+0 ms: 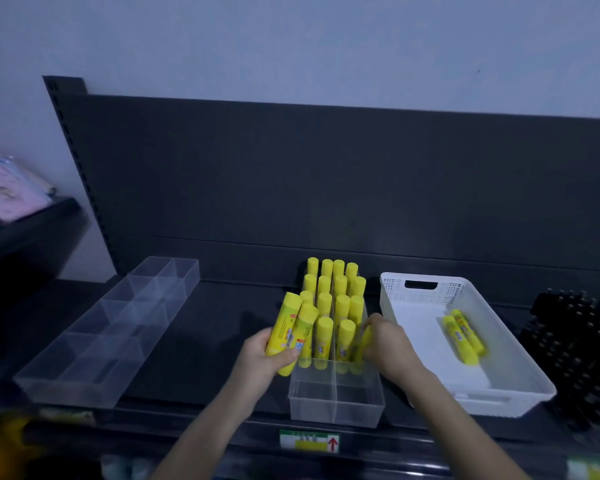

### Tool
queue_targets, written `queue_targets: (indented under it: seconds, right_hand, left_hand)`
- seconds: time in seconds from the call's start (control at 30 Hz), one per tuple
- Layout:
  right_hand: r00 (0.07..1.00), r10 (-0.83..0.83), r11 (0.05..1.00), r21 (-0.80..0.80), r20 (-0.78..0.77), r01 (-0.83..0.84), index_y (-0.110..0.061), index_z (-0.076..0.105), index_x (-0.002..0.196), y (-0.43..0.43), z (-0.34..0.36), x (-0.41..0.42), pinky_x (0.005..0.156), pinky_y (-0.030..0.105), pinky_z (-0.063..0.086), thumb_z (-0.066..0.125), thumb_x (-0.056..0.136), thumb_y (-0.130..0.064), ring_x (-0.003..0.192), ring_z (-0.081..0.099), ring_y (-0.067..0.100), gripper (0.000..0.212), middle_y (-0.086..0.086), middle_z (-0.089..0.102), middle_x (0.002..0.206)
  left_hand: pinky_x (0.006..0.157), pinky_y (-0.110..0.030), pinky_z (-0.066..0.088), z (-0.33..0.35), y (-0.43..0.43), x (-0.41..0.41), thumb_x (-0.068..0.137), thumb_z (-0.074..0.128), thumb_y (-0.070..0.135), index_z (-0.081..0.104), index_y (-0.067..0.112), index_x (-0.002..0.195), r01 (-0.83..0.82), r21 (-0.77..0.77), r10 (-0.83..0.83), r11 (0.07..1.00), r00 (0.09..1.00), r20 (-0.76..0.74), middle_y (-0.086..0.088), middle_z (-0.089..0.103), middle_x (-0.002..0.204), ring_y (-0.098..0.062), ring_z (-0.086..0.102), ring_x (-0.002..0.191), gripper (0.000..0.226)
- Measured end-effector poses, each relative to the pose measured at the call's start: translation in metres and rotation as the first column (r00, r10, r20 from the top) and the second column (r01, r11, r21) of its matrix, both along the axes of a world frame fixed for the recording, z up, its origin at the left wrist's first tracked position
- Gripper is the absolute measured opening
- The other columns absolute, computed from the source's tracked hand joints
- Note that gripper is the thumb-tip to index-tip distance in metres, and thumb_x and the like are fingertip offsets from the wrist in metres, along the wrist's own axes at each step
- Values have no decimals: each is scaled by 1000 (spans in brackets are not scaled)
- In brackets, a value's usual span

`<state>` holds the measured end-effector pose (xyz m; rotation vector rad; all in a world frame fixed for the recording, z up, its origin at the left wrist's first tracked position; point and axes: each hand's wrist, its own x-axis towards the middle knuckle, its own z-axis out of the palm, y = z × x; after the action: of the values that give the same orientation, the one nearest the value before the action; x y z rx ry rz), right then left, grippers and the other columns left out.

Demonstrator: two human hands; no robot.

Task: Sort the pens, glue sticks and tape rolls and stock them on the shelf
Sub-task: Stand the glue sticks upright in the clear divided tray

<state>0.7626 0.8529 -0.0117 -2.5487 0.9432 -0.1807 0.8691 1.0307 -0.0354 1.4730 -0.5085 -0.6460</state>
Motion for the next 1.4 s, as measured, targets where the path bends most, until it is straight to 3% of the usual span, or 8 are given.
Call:
queue_targets:
  seconds: [0.23, 0.47, 0.67, 0.87, 1.0, 1.17, 1.3, 1.4]
  right_hand:
    - [991, -31, 997, 80, 127, 21, -16, 47, 88, 2, -13, -5, 48, 15, 28, 60, 81, -11, 76, 46, 19, 16, 2, 52, 81]
    - [990, -17, 997, 71, 143, 7, -21, 42, 68, 0, -17, -6, 53, 22, 30, 60, 81, -10, 73, 47, 19, 25, -3, 48, 69]
    - [992, -4, 997, 80, 127, -6, -17, 43, 75, -2, -19, -4, 59, 24, 31, 59, 83, -10, 76, 46, 18, 19, 3, 50, 81]
    - [993, -29, 999, 35, 116, 25, -26, 29, 61, -5, -27, -1, 61, 22, 28, 58, 84, -14, 77, 43, 18, 39, 8, 47, 90]
    - [992, -40, 998, 43, 121, 35, -15, 49, 79, -5, -26, -4, 56, 20, 26, 63, 81, -17, 81, 44, 19, 15, 13, 53, 99]
    - [908, -98, 994, -6, 408, 110, -5, 57, 114, 13, -9, -16, 73, 19, 33, 63, 84, -13, 90, 54, 20, 32, 11, 55, 108]
    - [870, 72, 971, 166, 488, -173, -11, 63, 106, 52, 10, -6, 64, 12, 39, 65, 85, -23, 73, 50, 1, 24, 0, 60, 95]
    - [868, 114, 858, 393, 483, -332, -1, 64, 92, 70, 13, 7, 61, 21, 45, 65, 85, -21, 66, 54, 10, 21, 9, 63, 83]
  left_hand:
    - [83, -35, 52, -2, 5, -2, 81, 65, -1, 64, 18, 94, 17, -9, -17, 1000, 1000, -19, -1, 70, 87, -17, 64, 83, 23]
    - [78, -31, 51, -2, 7, -7, 80, 66, -2, 64, 17, 92, -1, -20, 2, 1000, 1000, 9, -1, 69, 85, -17, 63, 80, 23]
    - [83, -36, 52, -3, 9, -12, 80, 67, 0, 64, 17, 93, -20, -29, 21, 999, 1000, 10, -3, 70, 87, -19, 63, 83, 21]
    - [77, -29, 53, -3, 11, -14, 81, 67, 1, 65, 17, 94, -23, -32, 23, 999, 1000, 8, 1, 70, 84, -14, 64, 80, 21]
    - [76, -27, 53, -3, 13, -14, 81, 67, 1, 65, 16, 96, -22, -42, 22, 999, 1000, 6, -1, 70, 86, -16, 64, 81, 21]
    - [79, -31, 53, 1, 14, -12, 80, 67, 1, 65, 16, 96, -7, -48, 7, 999, 1000, 1, -1, 71, 86, -15, 64, 82, 22]
    - [81, -34, 53, 3, 14, -9, 81, 66, 1, 64, 14, 98, 19, -74, -21, 997, 1000, -17, -5, 70, 91, -19, 64, 86, 22]
    - [83, -37, 52, 4, 13, -10, 81, 65, -1, 64, 13, 100, 66, -101, -68, 993, 998, -17, -9, 68, 95, -22, 63, 88, 24]
